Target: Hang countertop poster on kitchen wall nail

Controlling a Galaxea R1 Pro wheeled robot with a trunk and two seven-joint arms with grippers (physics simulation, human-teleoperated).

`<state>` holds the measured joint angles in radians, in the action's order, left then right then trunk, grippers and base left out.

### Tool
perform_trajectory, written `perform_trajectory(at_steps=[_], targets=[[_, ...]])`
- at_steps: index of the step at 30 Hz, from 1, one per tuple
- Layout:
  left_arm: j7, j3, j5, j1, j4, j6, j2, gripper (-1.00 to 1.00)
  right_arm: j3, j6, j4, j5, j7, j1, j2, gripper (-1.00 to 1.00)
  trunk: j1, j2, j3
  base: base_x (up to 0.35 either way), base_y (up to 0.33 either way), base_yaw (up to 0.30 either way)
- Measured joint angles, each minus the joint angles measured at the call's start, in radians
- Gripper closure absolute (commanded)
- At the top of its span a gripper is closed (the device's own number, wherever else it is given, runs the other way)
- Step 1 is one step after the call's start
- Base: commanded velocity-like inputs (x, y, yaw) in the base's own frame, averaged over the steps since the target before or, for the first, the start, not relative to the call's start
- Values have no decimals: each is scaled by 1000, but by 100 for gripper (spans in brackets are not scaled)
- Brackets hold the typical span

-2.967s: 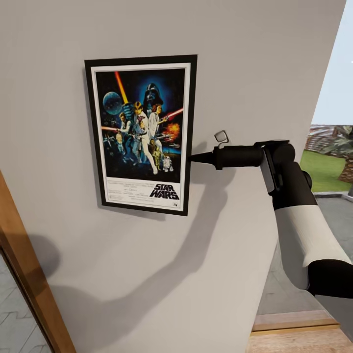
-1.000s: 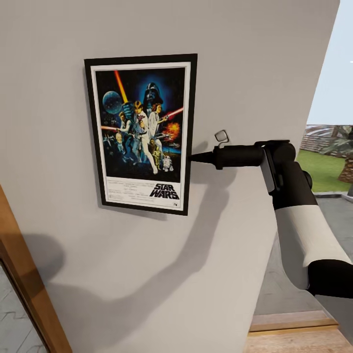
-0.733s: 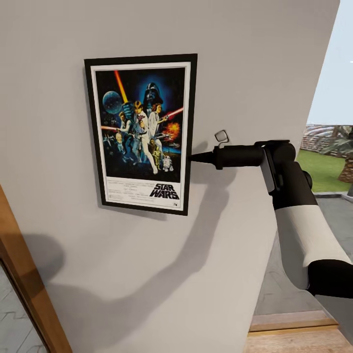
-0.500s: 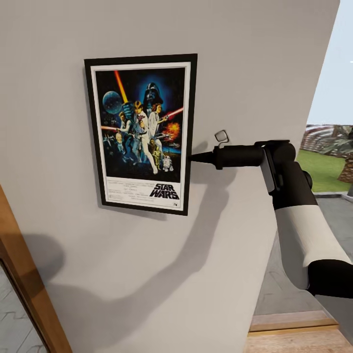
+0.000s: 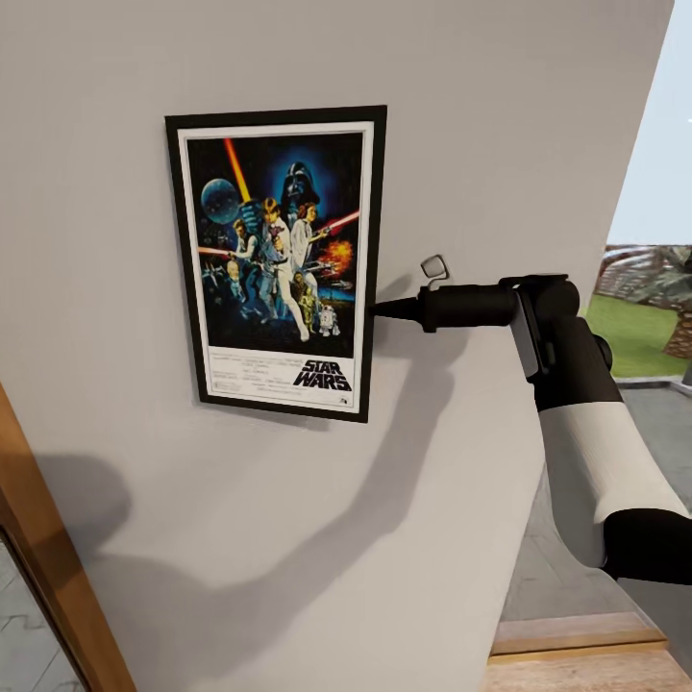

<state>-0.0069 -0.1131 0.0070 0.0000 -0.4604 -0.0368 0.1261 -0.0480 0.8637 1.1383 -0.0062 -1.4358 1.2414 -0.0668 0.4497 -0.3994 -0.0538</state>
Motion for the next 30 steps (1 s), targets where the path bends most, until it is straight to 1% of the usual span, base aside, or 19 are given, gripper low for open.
perform_trajectory(at_steps=[11,13,16,28,30], targets=[[0,0,0,0,0,0,0,-100,1,0,0,0,0,1,0,100,0,0,0,1,0,0],[1,0,3,0,-1,-11,7,-100,1,15,-4,-9,4,-1,-4,100,0,0,0,0,0,0],[1,0,3,0,-1,-13,5,-100,1,40,-3,-23,3,-1,-4,100,0,0,0,0,0,0],[1,0,3,0,-1,-13,5,-100,1,38,-3,-25,3,-1,-4,100,0,0,0,0,0,0],[2,0,3,0,-1,-13,5,-100,1,27,-2,-19,4,-1,-4,100,0,0,0,84,0,0]])
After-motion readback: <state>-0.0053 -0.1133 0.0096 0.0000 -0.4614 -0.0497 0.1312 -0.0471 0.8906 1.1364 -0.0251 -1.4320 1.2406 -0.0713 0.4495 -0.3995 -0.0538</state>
